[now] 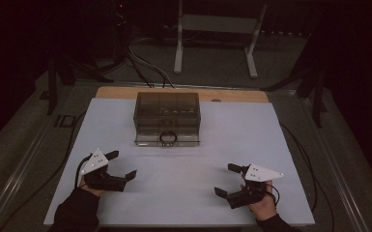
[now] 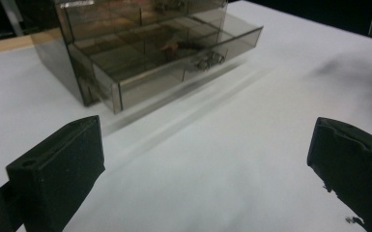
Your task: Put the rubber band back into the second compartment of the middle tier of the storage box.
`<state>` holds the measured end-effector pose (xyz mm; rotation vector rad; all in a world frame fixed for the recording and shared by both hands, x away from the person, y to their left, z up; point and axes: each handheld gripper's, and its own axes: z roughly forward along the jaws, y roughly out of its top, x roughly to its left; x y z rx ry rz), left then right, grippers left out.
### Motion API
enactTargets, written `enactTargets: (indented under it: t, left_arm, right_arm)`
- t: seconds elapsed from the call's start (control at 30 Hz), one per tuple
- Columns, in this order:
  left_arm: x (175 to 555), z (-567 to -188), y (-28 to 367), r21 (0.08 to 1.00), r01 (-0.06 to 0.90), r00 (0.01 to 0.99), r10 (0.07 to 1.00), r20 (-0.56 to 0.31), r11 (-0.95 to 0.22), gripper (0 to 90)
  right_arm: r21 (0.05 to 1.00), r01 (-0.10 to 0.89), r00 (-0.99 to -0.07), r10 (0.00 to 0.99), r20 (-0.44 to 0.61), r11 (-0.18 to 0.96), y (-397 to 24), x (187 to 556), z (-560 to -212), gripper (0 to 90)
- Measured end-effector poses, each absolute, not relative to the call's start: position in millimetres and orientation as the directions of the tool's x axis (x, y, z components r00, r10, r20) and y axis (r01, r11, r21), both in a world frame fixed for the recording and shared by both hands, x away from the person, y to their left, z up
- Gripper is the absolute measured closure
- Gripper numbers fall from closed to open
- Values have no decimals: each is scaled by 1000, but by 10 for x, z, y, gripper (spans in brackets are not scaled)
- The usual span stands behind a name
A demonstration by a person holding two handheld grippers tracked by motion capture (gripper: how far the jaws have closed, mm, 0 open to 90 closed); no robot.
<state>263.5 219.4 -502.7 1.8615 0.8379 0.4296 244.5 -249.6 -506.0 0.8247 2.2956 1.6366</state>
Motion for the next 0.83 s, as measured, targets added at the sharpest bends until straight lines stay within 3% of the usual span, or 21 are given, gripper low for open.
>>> enactTargets:
  t: [0.83]
  left_arm:
    - [2413, -5120, 2323, 894, 376, 670, 738, -82, -242, 3]
  right_arm:
    - [916, 319, -824, 548, 141, 244, -2497, 2442, -5070, 0]
